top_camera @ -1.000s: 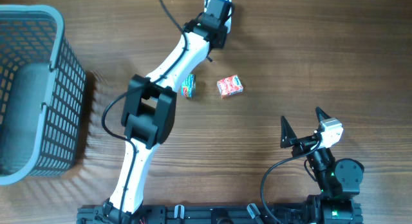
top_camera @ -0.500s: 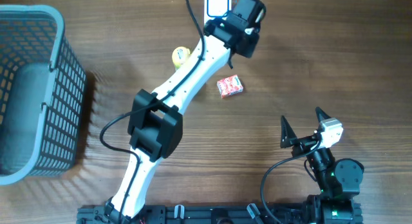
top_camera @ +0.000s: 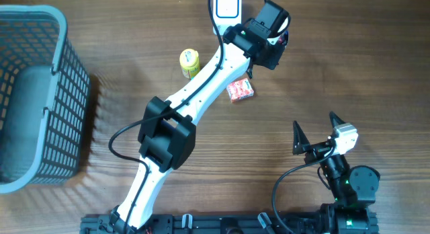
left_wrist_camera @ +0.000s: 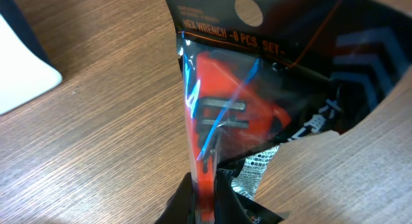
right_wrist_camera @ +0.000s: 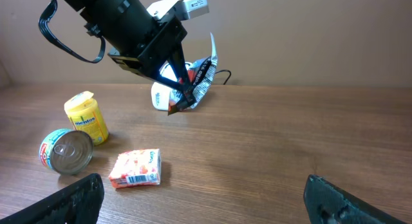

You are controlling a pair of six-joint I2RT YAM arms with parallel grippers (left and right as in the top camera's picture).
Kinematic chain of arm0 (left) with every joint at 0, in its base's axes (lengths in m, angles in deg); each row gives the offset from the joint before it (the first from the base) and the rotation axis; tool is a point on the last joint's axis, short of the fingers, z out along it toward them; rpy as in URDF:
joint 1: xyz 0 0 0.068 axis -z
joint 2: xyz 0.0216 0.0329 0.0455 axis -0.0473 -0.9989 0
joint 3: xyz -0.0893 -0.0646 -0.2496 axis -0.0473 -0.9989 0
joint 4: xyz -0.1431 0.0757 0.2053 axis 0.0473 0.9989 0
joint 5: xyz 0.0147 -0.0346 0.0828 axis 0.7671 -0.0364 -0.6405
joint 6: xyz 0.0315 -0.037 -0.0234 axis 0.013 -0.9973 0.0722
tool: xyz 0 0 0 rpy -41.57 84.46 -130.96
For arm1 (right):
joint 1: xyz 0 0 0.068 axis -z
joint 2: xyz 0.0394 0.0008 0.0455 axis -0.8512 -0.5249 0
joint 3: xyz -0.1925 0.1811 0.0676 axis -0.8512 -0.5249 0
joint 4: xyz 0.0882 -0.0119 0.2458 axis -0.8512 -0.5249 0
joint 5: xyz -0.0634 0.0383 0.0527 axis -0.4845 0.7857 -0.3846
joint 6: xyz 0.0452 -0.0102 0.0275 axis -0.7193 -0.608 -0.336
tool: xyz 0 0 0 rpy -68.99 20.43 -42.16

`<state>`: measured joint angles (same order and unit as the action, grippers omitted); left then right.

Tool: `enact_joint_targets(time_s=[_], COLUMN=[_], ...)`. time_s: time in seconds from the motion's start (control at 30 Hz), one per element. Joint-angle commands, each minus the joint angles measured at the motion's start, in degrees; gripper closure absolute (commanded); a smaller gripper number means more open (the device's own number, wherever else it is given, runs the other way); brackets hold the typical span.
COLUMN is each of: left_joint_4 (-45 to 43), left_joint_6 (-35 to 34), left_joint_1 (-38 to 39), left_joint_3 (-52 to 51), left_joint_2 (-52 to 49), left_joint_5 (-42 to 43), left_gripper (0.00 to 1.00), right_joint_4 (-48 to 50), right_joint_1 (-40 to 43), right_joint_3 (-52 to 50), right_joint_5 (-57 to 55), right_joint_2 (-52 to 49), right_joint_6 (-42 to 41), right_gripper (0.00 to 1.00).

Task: Scan the item barcode
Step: 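Carry the hex wrench package rightward toward the right gripper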

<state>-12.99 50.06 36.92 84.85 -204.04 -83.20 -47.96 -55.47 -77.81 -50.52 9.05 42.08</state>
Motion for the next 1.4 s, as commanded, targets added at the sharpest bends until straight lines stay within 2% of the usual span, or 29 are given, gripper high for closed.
enact_joint_targets(time_s=[0.0,0.07,0.2,0.3,0.37,0.47,0.6,0.67,0.83,0.93,1.03,1.23,1.27,1.37], left_joint_4=[0.0,0.8,1.8,2.0,2.1,2.1,2.8,3.3,3.1,2.4,0.6,-2.6,-2.6,-2.2], left_joint_6=[0.7,0.7,0.4,0.5,0.5,0.5,0.4,0.4,0.4,0.2,-0.2,-0.2,-0.2,-0.2], left_joint_1=[-0.2,0.0,-0.2,-0.2,-0.2,-0.3,-0.1,0.6,1.5,1.6,2.7,6.1,6.7,7.5], left_joint_3=[0.9,0.9,0.9,0.9,0.9,0.9,0.9,0.9,0.9,0.8,-1.0,-6.7,-7.3,-7.6], left_joint_2=[-0.9,-2.9,-5.4,-5.4,-5.4,-5.4,-5.4,-5.4,-5.5,-5.5,-5.5,-5.5,-5.5,-5.5], left_joint_5=[7.6,9.3,10.8,11.6,11.6,13.7,17.4,17.5,18.1,23.5,24.5,23.6,22.2,20.6], left_gripper=[0.96,0.96,0.96,0.96,0.96,0.96,0.96,0.96,0.96,0.96,0.96,0.96,0.87,0.45], right_joint_4=[0.1,0.9,3.3,7.0,3.1,0.4,-0.2,-4.7,-28.7,-39.8,-45.3,-48.5,-48.5,-48.5], right_joint_1=[-0.2,-0.2,-0.2,-0.2,-0.2,-0.2,-0.2,0.0,2.5,3.2,3.2,3.2,3.2,3.2], right_joint_3=[0.0,0.0,0.8,1.4,1.4,1.0,2.9,6.4,18.6,26.0,29.6,30.0,30.0,30.0], right_joint_5=[0.5,-4.1,-11.3,-8.4,-7.8,-9.9,-4.9,-5.0,-14.4,-17.3,-18.8,-18.4,-18.1,-18.1], right_joint_2=[0.0,0.0,0.0,0.0,0.0,-0.1,-0.1,-0.1,-0.1,-0.1,-0.1,-0.1,-0.1,-0.1], right_joint_6=[-2.8,-13.7,-27.0,-31.5,-34.9,-44.3,-35.5,-33.5,-30.9,-26.6,-26.9,-26.7,-27.0,-28.3], right_gripper=[0.0,0.0,0.0,0.0,0.0,0.0,0.0,0.0,0.0,0.0,0.0,0.0,0.0,0.0])
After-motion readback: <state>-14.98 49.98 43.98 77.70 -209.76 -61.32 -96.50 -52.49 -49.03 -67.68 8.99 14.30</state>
